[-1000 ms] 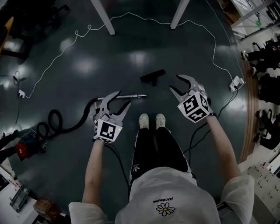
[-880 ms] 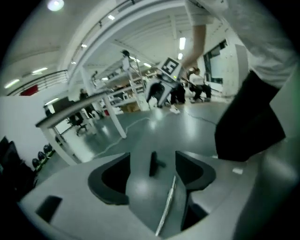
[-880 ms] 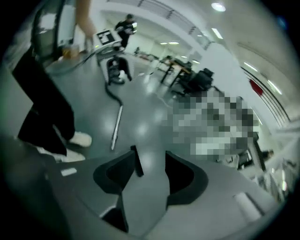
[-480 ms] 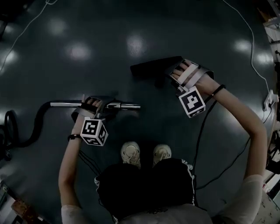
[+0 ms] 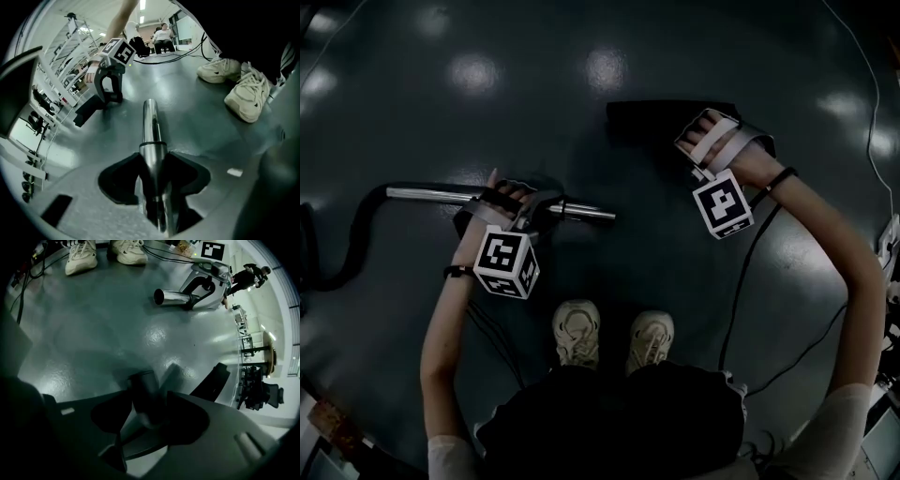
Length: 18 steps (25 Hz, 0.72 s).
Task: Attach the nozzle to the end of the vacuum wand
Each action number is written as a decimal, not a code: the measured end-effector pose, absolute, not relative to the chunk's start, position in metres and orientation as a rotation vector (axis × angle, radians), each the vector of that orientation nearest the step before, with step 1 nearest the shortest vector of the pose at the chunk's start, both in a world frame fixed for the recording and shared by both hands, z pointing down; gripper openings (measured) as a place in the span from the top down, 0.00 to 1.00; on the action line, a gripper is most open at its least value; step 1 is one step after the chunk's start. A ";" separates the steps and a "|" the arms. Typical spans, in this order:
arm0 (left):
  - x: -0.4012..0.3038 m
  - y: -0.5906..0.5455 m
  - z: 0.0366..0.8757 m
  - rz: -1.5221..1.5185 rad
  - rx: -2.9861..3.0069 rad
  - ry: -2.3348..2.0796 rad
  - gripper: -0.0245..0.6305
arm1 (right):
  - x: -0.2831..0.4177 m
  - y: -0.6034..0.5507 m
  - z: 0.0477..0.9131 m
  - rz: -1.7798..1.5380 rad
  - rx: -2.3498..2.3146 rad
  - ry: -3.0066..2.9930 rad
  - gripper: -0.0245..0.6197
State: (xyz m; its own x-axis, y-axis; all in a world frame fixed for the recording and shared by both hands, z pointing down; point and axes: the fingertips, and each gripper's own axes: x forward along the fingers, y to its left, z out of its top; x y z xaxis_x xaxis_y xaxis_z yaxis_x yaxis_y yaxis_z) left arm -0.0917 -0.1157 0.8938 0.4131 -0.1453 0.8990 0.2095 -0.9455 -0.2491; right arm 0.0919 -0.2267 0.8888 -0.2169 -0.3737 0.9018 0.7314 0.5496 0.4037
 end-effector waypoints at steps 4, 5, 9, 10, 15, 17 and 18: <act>-0.085 -0.130 0.876 -1.508 -2.444 0.047 0.66 | 0.101 -0.219 0.865 -0.750 -0.089 -1.683 0.64; -0.084 -0.136 0.866 -1.477 -2.470 0.078 0.66 | 0.103 -0.215 0.856 -0.629 0.008 -1.742 0.66; -0.075 -0.149 0.826 -1.324 -2.546 0.164 0.66 | 0.104 -0.176 0.830 -0.154 0.279 -1.911 0.67; -0.074 -0.150 0.820 -1.299 -2.548 0.174 0.66 | 0.099 -0.163 0.826 -0.078 0.304 -1.930 0.67; -0.077 -0.142 0.816 -1.237 -2.561 0.134 0.66 | 0.047 -0.122 0.830 0.020 0.313 -1.957 0.67; -0.068 -0.141 0.819 -1.231 -2.561 0.109 0.66 | 0.042 -0.124 0.834 -0.011 0.310 -1.957 0.67; -0.060 -0.141 0.820 -1.232 -2.558 0.102 0.66 | 0.045 -0.126 0.835 -0.026 0.308 -1.960 0.67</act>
State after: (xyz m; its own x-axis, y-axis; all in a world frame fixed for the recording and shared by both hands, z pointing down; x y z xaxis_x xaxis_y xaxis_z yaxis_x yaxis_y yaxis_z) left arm -0.0604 -0.1408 0.8203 0.6297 -0.1915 0.7528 0.0651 -0.9527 -0.2967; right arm 0.0453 -0.1263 0.8354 -0.3683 -0.2269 0.9016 -0.2030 0.9660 0.1602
